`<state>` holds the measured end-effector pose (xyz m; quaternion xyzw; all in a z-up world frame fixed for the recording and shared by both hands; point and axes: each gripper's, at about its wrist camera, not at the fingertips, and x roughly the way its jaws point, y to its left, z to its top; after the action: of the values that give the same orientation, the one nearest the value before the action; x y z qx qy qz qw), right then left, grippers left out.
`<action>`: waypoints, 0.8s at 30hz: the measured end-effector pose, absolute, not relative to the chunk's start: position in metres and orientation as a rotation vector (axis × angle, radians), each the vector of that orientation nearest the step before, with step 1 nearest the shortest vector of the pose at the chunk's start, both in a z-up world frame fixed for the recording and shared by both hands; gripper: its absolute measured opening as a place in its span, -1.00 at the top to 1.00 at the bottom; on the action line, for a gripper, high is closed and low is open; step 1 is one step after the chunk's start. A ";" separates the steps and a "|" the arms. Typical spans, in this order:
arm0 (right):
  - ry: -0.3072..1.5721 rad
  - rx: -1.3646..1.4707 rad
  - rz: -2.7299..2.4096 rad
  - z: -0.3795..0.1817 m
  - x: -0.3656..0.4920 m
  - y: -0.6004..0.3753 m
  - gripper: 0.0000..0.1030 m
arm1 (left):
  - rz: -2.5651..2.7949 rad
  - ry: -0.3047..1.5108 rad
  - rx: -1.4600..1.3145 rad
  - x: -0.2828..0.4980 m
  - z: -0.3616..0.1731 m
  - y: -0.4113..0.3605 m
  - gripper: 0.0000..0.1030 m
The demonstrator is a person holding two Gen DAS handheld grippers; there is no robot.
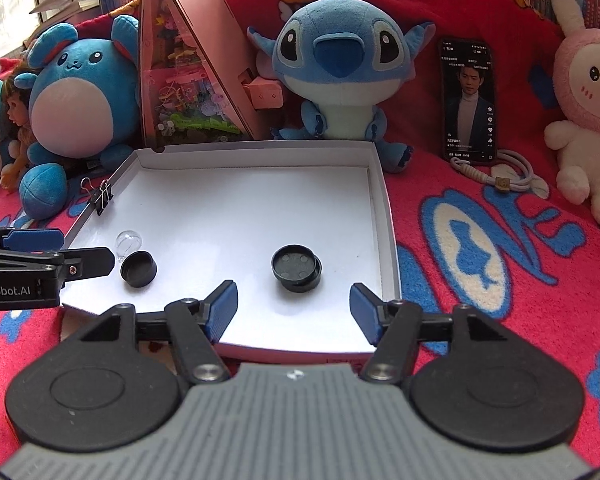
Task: Organize rigid objects
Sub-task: 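Withdraw both tools from the box back over the blanket objects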
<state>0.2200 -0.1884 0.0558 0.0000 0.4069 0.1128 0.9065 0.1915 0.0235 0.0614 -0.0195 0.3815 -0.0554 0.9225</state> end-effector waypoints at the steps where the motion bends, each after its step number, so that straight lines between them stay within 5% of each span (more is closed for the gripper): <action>1: 0.830 -0.003 0.240 0.057 0.214 -0.189 -0.53 | -0.119 0.778 -0.037 0.186 0.062 0.023 -0.48; 24: 0.706 -0.039 0.314 0.055 0.108 -0.199 -0.77 | -0.197 0.673 -0.007 0.064 0.051 -0.003 -0.60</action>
<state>0.1081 -0.1992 0.0546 -0.0190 0.3441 0.1531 0.9262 0.0637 -0.0028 0.0510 -0.0034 0.3296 -0.0965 0.9392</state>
